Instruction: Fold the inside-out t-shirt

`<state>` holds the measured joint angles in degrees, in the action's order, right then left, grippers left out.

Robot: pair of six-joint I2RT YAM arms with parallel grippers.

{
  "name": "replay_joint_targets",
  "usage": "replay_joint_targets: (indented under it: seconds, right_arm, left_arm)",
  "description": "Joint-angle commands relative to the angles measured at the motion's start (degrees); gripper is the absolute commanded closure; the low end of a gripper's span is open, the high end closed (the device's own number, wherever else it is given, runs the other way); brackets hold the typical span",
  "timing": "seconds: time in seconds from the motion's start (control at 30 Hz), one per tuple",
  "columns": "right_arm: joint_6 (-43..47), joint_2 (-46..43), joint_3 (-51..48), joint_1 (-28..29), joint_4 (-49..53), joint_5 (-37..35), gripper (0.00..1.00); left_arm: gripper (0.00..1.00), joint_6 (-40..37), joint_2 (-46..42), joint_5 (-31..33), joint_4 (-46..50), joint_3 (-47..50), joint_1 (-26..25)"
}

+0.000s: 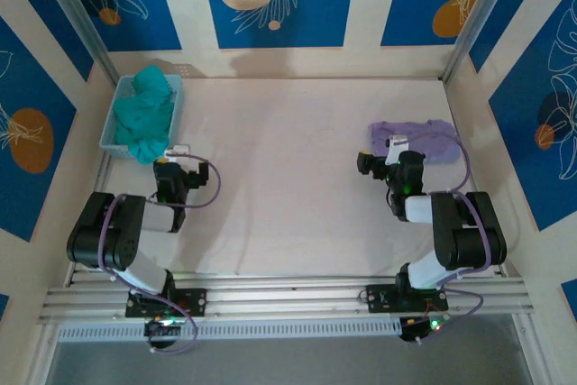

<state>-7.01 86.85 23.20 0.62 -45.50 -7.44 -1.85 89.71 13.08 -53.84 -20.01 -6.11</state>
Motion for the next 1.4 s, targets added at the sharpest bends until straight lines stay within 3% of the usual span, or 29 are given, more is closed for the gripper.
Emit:
replay_joint_targets:
  seconds: [0.0, 0.8, 0.87, 0.97, 1.0, 1.13, 1.2, 1.27, 1.37]
  right_arm:
    - [0.9, 0.4, 0.2, -0.4, -1.6, 0.7, 0.01]
    - [0.8, 0.2, 0.2, -0.3, -1.9, 0.4, 0.01]
    - [0.5, -2.9, 1.0, 0.4, 2.2, -2.6, 0.01]
    - [-3.8, -11.4, 4.2, -0.3, 16.5, -4.7, 0.01]
    - [-6.9, -14.4, 4.9, -1.1, 20.3, -5.3, 0.01]
    - [-14.2, -26.7, 4.4, -4.0, 27.3, -3.4, 0.01]
    - [-15.3, -31.4, 5.5, -3.8, 31.2, -1.0, 0.01]
    - [-16.0, -33.7, 7.1, -2.0, 33.3, 2.9, 0.03]
    - [-12.5, -31.9, 13.2, 6.0, 39.7, 4.0, 0.05]
  left_arm:
    - [0.00, 1.0, -0.5, 0.2, -1.4, -0.5, 0.7]
    - [0.00, 1.0, -0.5, 0.2, -1.4, -0.5, 0.7]
    - [0.00, 2.2, -2.3, 3.1, -0.6, -0.1, 0.7]
    - [0.00, 1.0, -3.6, 1.0, -5.0, 2.6, 0.7]
    - [0.00, 1.0, -5.8, 1.7, -2.2, 2.3, 0.5]
    - [0.00, 6.0, -19.4, 4.5, 23.9, -5.0, 0.6]
    - [0.00, 8.2, -22.9, 2.2, 31.6, -8.1, 0.6]
    - [0.00, 10.3, -25.0, -1.2, 35.5, -10.5, 0.7]
    - [0.00, 14.7, -24.7, -2.0, 42.8, -16.2, 1.5]
